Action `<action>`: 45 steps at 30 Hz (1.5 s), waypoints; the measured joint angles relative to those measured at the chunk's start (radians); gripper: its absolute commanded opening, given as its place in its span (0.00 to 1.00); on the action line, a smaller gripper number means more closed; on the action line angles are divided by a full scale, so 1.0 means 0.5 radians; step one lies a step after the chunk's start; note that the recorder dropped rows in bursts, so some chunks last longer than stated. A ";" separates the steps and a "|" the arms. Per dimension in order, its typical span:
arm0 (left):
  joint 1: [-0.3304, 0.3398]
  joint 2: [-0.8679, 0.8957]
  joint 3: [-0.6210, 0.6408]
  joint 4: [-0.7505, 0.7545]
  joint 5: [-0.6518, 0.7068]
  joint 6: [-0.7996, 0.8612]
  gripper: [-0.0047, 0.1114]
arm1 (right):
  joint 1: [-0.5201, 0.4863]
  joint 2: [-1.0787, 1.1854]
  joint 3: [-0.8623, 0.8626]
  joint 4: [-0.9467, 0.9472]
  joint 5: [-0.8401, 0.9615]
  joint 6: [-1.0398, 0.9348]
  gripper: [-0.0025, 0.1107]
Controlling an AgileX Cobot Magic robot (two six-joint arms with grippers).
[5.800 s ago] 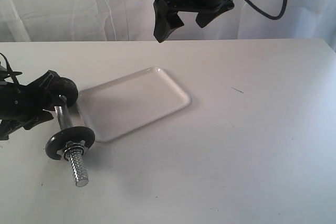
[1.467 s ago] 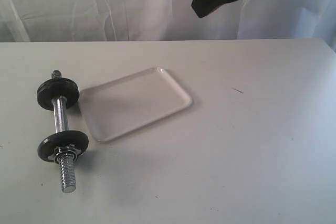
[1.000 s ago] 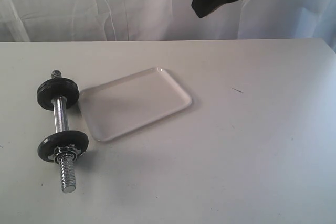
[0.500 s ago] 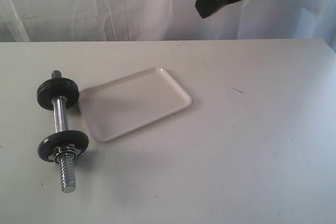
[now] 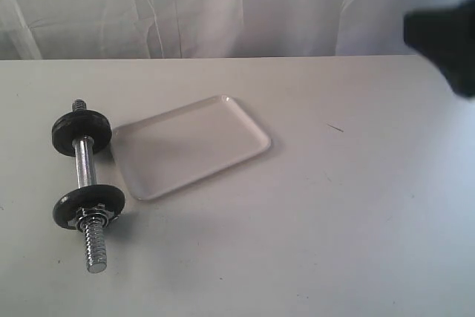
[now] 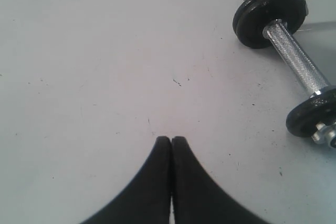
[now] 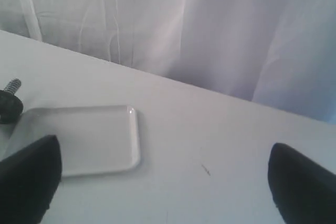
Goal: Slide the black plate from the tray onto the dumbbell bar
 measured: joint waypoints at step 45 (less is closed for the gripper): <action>0.000 0.000 0.000 0.000 0.000 0.000 0.04 | -0.495 -1.298 1.628 0.302 -0.384 -0.245 0.95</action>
